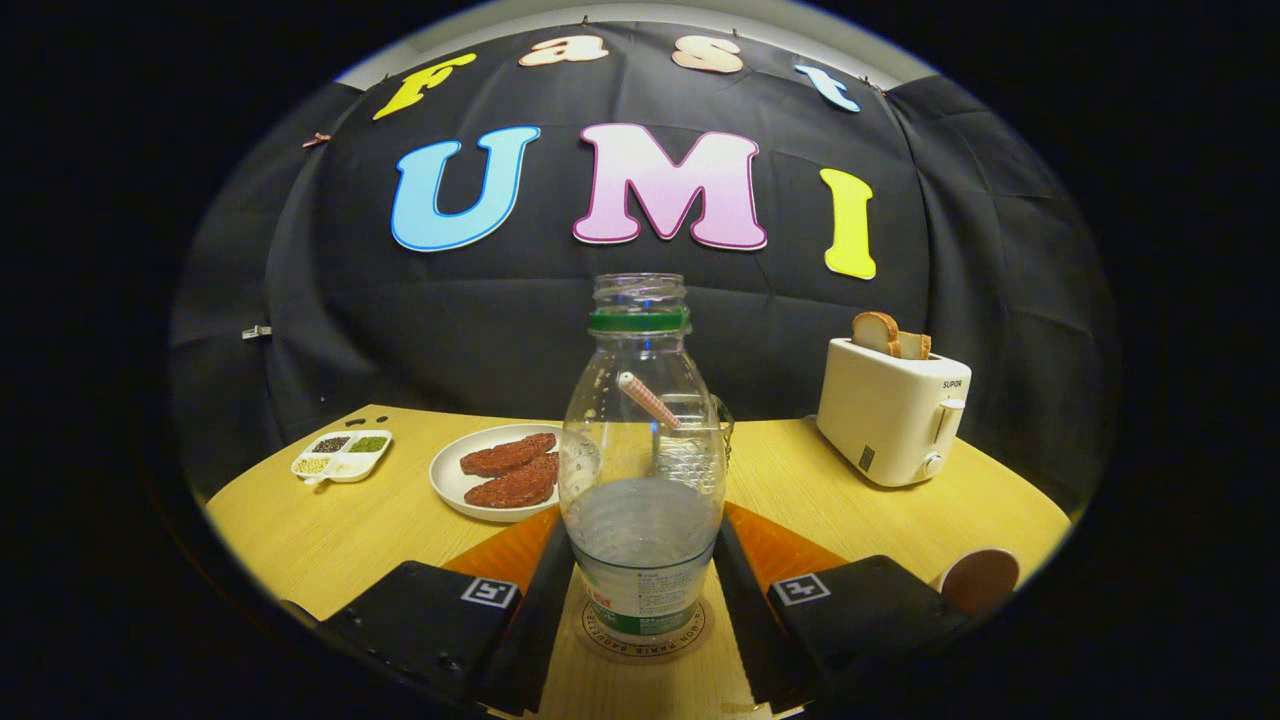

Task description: Take the bottle from table, then pour the juice into the cup, finally place the bottle on the coaster

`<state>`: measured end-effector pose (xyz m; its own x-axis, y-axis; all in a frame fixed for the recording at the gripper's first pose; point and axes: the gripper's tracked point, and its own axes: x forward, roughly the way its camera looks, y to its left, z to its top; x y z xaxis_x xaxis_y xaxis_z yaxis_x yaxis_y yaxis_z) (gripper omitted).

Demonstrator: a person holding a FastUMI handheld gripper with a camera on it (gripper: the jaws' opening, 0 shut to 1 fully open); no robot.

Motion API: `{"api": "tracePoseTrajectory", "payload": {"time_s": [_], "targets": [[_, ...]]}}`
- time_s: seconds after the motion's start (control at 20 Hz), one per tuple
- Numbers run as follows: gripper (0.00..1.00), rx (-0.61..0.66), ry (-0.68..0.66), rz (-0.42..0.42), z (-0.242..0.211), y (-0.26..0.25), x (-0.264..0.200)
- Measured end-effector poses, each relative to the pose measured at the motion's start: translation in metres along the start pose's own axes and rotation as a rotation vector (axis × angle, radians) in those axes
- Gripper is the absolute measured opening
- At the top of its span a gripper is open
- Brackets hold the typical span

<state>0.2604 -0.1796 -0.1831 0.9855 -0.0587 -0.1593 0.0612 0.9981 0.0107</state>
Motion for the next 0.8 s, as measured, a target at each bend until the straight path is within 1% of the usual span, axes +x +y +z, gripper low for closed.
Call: {"api": "tracePoseTrajectory", "payload": {"time_s": [0.15, 0.25, 0.3, 0.45, 0.55, 0.7, 0.8], "targets": [[0.78, 0.018, 0.011, -0.016, 0.000, -0.002, -0.001], [1.00, 0.020, 0.003, -0.016, 0.005, -0.002, -0.004], [0.98, 0.021, 0.006, -0.012, 0.005, -0.001, -0.005], [0.98, 0.007, 0.028, 0.014, 0.003, 0.002, -0.019], [0.98, -0.021, 0.008, 0.017, 0.010, 0.003, -0.033], [0.98, -0.053, -0.019, 0.025, 0.023, 0.007, -0.063], [0.98, -0.071, -0.053, 0.033, 0.042, 0.009, -0.090]]}}
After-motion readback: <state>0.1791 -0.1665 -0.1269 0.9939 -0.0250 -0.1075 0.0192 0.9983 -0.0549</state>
